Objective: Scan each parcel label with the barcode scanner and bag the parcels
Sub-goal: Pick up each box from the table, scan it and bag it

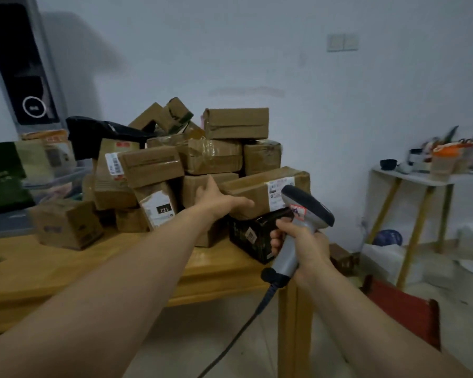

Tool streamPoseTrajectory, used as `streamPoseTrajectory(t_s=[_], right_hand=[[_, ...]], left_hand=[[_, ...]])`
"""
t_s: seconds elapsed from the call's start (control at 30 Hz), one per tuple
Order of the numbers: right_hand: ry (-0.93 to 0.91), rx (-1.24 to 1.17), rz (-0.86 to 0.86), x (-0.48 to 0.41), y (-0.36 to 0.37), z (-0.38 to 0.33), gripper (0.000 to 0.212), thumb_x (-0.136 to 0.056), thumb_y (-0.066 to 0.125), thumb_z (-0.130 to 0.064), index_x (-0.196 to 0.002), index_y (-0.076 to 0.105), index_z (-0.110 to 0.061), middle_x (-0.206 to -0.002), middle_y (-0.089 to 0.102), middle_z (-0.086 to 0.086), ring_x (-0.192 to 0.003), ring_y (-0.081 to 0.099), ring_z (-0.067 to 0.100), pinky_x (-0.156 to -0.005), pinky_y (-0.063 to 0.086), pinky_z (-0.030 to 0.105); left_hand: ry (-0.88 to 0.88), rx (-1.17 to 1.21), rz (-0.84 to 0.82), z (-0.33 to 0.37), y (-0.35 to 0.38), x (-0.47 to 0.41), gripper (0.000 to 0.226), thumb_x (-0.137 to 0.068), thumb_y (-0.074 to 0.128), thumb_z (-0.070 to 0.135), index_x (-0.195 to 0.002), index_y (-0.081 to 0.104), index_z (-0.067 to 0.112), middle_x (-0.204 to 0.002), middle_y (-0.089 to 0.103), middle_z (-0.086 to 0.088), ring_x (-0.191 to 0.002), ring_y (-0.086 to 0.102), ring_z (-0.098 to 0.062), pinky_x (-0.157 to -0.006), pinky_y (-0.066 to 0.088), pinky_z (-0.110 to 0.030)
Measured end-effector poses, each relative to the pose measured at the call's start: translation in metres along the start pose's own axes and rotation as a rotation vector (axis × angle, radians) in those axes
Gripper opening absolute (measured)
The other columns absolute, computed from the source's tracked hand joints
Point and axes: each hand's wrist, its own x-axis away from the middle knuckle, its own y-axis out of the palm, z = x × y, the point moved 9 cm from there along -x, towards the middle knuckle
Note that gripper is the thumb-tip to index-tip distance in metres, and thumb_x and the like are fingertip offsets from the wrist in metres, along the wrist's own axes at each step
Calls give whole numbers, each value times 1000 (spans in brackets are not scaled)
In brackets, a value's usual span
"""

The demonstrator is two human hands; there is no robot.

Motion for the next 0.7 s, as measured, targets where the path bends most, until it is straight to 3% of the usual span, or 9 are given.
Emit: streamPoseTrajectory(t_s=[0.1,0.17,0.3,0.37,0.43,0.57,0.7], right_hand=[[33,-52,-20,-9,-9,7,16,-84,68,-3,-98,61,-7,-68,67,13,-56,62,21,-55,52,31],[40,-85,-5,-13,-12,11,16,-84,68,-3,-97,60,-8,-75,69,15,-63,65,23,-58,54,31],[26,-114,41,-19,-18,14,12,-83,71,-7,-89,60,-6,-89,70,17,-78,68,26,-66,56,34],[21,-118,49,-21,-19,15,13,-83,71,-8,-88,59,-7,-90,70,16,-82,69,27,-68,56,34],[12,-94,66,-21,-20,16,15,-81,73,-9,-90,60,-8,-91,70,14,-84,69,25,-70,57,34],[-74,-26,78,-11,-11,8,12,-83,73,-13,-88,64,-7,-76,71,8,-67,67,17,-60,56,28],[-144,147,-135,18,36,7,13,-85,70,-18,-81,64,-7,-59,67,5,-50,62,15,-51,52,26]], left_hand=[[-20,101,-58,-4,12,-15,147,-47,92,35,-152,-10,28,-158,18,-9,-142,23,-31,-114,25,-52],[-6,201,-49,-7,13,-23,143,-51,92,26,-153,-8,29,-153,29,-9,-137,30,-30,-113,28,-51],[75,278,35,-4,5,-25,128,-50,93,24,-153,16,27,-145,41,-3,-132,39,-25,-110,36,-48],[88,303,29,-4,0,-22,114,-41,94,32,-141,40,21,-131,53,1,-121,50,-23,-104,44,-46],[106,297,61,-4,-11,-17,103,-41,94,32,-133,48,17,-124,58,-2,-115,55,-23,-101,46,-45],[243,100,202,0,-52,9,120,-52,93,26,-150,24,19,-147,36,-3,-132,39,-23,-110,37,-47],[424,-103,341,3,-106,50,111,-54,91,19,-145,26,22,-143,34,-3,-124,38,-15,-106,40,-40]])
